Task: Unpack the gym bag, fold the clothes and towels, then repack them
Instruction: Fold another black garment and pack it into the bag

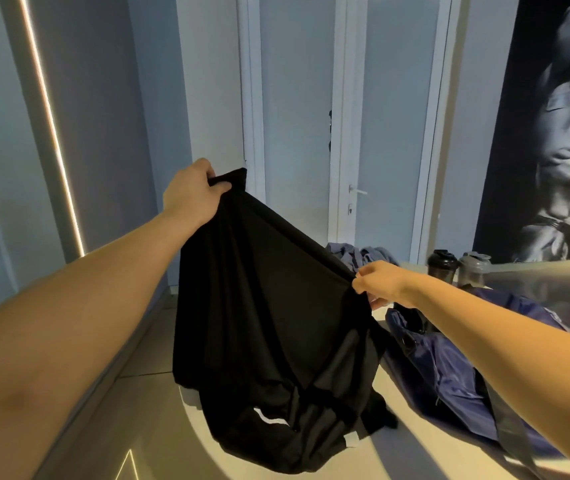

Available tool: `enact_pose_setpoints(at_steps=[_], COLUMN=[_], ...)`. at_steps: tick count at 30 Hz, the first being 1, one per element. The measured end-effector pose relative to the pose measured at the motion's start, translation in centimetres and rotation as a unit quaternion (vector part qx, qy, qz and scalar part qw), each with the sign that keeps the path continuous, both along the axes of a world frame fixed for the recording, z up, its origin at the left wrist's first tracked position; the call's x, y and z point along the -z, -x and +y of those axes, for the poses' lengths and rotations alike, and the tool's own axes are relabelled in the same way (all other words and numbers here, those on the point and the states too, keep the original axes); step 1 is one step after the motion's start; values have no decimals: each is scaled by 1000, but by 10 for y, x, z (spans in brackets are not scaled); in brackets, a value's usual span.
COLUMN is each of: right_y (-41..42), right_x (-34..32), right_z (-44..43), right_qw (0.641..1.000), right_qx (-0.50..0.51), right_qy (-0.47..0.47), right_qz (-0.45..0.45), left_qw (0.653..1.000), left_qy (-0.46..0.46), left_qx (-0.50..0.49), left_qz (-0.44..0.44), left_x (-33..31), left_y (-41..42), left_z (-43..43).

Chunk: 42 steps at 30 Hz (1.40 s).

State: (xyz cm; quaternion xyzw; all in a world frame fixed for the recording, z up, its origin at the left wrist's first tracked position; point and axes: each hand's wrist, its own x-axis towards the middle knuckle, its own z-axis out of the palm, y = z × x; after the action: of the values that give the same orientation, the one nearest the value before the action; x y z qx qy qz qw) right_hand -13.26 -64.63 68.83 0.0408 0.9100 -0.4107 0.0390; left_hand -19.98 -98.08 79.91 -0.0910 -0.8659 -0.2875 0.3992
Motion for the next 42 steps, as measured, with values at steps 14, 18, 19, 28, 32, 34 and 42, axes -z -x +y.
enact_pose_setpoints(at_steps=[14, 18, 19, 28, 32, 34, 42], right_y=[13, 12, 10, -11, -16, -18, -7], right_x=[-29, -32, -33, -21, -18, -17, 16], right_z=[-41, -52, -53, -47, -61, -68, -73], right_qw=[924, 896, 896, 982, 961, 962, 989], right_qx=[81, 63, 54, -18, -9, -9, -84], right_qy=[373, 439, 440, -96, 60, 97, 118], right_qz=[-3, 8, 11, 159, 270, 254, 13], left_qw=[958, 868, 870, 949, 939, 908, 827], left_qy=[7, -55, -30, 2, -137, -237, -409], left_qx=[170, 285, 278, 217, 203, 211, 271], left_qz=[-232, -403, -406, -229, -242, -272, -276], left_x=[108, 121, 127, 93, 74, 67, 51], left_y=[-19, -59, -60, -44, -35, -33, -31], left_z=[45, 74, 77, 75, 79, 80, 86])
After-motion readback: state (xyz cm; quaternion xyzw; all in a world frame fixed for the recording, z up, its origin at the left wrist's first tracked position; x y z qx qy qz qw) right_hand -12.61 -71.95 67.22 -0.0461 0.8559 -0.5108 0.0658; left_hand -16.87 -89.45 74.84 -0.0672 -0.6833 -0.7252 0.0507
